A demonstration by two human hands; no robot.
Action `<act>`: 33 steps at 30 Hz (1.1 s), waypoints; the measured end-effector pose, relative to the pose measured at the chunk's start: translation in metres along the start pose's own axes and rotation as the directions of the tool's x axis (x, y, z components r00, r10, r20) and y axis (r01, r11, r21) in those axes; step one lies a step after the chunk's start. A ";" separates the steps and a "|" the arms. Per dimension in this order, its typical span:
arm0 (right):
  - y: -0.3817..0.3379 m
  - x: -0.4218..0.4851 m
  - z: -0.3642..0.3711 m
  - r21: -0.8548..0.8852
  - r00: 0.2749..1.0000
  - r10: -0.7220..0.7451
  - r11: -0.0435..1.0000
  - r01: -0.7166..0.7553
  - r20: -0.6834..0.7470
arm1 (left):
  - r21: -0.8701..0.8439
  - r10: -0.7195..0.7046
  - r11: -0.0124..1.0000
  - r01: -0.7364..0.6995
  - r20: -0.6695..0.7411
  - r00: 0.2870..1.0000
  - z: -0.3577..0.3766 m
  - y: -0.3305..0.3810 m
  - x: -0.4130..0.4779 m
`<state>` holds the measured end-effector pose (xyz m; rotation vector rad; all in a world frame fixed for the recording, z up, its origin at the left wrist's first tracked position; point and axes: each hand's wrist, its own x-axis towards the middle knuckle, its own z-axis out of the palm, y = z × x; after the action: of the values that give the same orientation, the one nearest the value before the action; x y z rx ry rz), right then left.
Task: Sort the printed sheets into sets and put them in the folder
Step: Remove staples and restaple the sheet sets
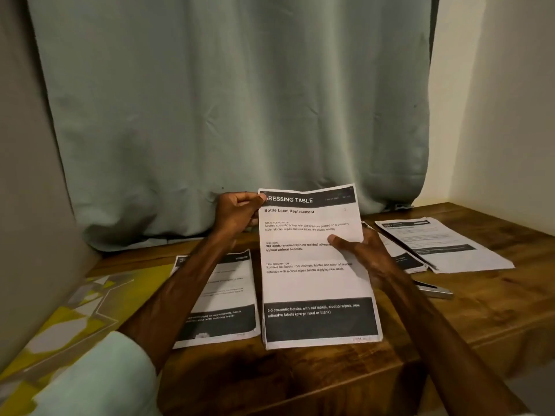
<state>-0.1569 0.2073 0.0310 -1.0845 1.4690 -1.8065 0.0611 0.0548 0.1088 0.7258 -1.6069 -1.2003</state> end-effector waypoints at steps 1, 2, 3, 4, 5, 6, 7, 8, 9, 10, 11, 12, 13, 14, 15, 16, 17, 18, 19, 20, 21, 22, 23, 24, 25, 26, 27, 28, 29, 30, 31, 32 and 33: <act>0.001 0.000 -0.001 -0.003 1.000 -0.002 1.000 0.002 0.013 | 0.007 -0.001 1.000 0.001 -0.010 1.000 0.000 -0.002 0.003; 0.002 0.001 -0.001 -0.002 1.000 -0.001 1.000 0.001 0.024 | 0.008 -0.005 1.000 0.005 -0.023 1.000 0.000 -0.004 0.005; 0.002 0.001 -0.001 -0.001 0.999 0.008 1.000 -0.008 0.033 | 0.007 -0.008 1.000 0.009 -0.035 0.999 -0.001 -0.006 0.008; 0.002 0.001 -0.002 0.003 0.999 0.009 1.000 -0.009 0.044 | 0.002 -0.010 1.000 0.010 -0.044 0.999 -0.001 -0.007 0.010; 0.003 0.003 -0.003 0.005 0.999 0.003 1.000 -0.003 0.054 | 0.004 -0.011 1.000 0.011 -0.048 0.999 -0.002 -0.007 0.011; 0.002 0.003 -0.004 0.001 0.998 -0.004 1.000 0.004 0.057 | 0.008 -0.015 1.000 0.015 -0.045 0.999 -0.003 -0.007 0.013; -0.001 0.002 -0.004 -0.013 0.998 -0.009 1.000 0.010 0.054 | 0.018 -0.022 1.000 0.023 -0.036 0.999 -0.004 -0.007 0.014; -0.003 0.004 -0.005 -0.035 0.999 -0.012 0.999 0.013 0.053 | 0.028 -0.032 0.999 0.033 -0.024 0.999 -0.005 -0.007 0.016; -0.004 0.007 -0.008 -0.059 0.997 -0.012 0.998 0.016 0.071 | 0.038 -0.043 0.998 0.043 -0.011 0.999 -0.006 -0.007 0.017; -0.005 0.010 -0.012 -0.088 0.997 -0.005 0.996 0.012 0.082 | 0.041 -0.057 0.998 0.057 0.000 0.998 -0.006 -0.007 0.017; -0.010 0.012 -0.014 -0.128 0.995 0.012 0.992 0.000 0.098 | 0.038 -0.078 0.996 0.078 0.009 0.997 -0.007 -0.008 0.017; -0.015 0.013 -0.016 -0.171 0.993 0.033 0.985 -0.014 0.110 | 0.029 -0.109 0.994 0.108 0.022 0.994 -0.007 -0.009 0.016; -0.018 0.015 -0.020 -0.201 0.990 0.059 0.979 -0.032 0.129 | 0.016 -0.149 0.989 0.148 0.041 0.988 -0.009 -0.011 0.014; -0.020 0.018 -0.025 -0.215 0.982 0.096 0.975 -0.059 0.165 | 0.002 -0.196 0.981 0.196 0.065 0.978 -0.010 -0.015 0.012; -0.022 0.019 -0.027 -0.203 0.970 0.131 0.975 -0.088 0.206 | -0.005 -0.238 0.971 0.239 0.083 0.968 -0.012 -0.019 0.009; -0.023 0.020 -0.029 -0.183 0.955 0.161 0.976 -0.117 0.248 | -0.005 -0.272 0.962 0.273 0.091 0.958 -0.013 -0.027 0.006; -0.022 0.022 -0.030 -0.178 0.943 0.187 0.974 -0.141 0.277 | -0.002 -0.292 0.956 0.293 0.083 0.953 -0.014 -0.037 0.003; -0.019 0.025 -0.031 -0.190 0.936 0.216 0.967 -0.167 0.279 | -0.005 -0.303 0.953 0.304 0.063 0.951 -0.014 -0.048 0.000; -0.015 0.031 -0.030 -0.215 0.931 0.239 0.959 -0.182 0.275 | -0.010 -0.315 0.949 0.315 0.038 0.948 -0.013 -0.059 -0.004; -0.008 0.038 -0.029 -0.248 0.934 0.239 0.953 -0.174 0.265 | -0.017 -0.327 0.945 0.327 0.015 0.945 -0.013 -0.070 -0.007; -0.002 0.043 -0.026 -0.282 0.936 0.237 0.946 -0.162 0.258 | -0.029 -0.339 0.941 0.338 -0.005 0.941 -0.012 -0.081 -0.011; 0.005 0.048 -0.023 -0.308 0.942 0.231 0.939 -0.150 0.244 | -0.038 -0.345 0.938 0.344 -0.021 0.938 -0.011 -0.088 -0.015; 0.010 0.053 -0.020 -0.339 0.949 0.218 0.931 -0.132 0.230 | -0.041 -0.351 0.936 0.349 -0.036 0.936 -0.010 -0.094 -0.019; 0.016 0.056 -0.015 -0.378 0.957 0.201 0.919 -0.111 0.209 | -0.038 -0.352 0.936 0.350 -0.050 0.935 -0.011 -0.099 -0.023; 0.021 0.059 -0.011 -0.403 0.963 0.177 0.912 -0.083 0.204 | -0.035 -0.345 0.939 0.343 -0.060 0.937 -0.010 -0.102 -0.026; 0.029 0.063 -0.006 -0.420 0.967 0.151 0.906 -0.053 0.205 | -0.029 -0.334 0.943 0.333 -0.065 0.940 -0.010 -0.104 -0.029; 0.033 0.065 0.000 -0.437 0.973 0.120 0.899 -0.024 0.195 | -0.010 -0.318 0.948 0.318 -0.064 0.946 -0.011 -0.106 -0.032; 0.038 0.068 0.004 -0.461 0.981 0.080 0.888 0.009 0.174 | 0.022 -0.303 0.952 0.305 -0.064 0.951 -0.011 -0.107 -0.034; 0.044 0.072 0.009 -0.494 0.987 0.044 0.869 0.038 0.155 | 0.057 -0.299 0.952 0.302 -0.063 0.952 -0.013 -0.109 -0.033; 0.049 0.076 0.013 -0.522 0.988 0.018 0.851 0.064 0.151 | 0.109 -0.305 0.945 0.310 -0.060 0.951 -0.015 -0.108 -0.033; 0.050 0.077 0.018 -0.541 0.987 0.010 0.837 0.080 0.162 | 0.180 -0.309 0.933 0.312 -0.044 0.950 -0.019 -0.109 -0.032; 0.052 0.079 0.021 -0.543 0.985 0.006 0.835 0.089 0.172 | 0.311 -0.303 0.905 0.292 -0.014 0.953 -0.024 -0.109 -0.030; 0.052 0.080 0.024 -0.544 0.984 0.005 0.834 0.094 0.177 | 0.505 -0.268 0.835 0.218 0.027 0.963 -0.031 -0.111 -0.025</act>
<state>-0.1808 0.1164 0.0015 -1.5169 1.9260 -1.2899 0.0893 0.0276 -0.0025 1.2512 -1.9824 -1.0059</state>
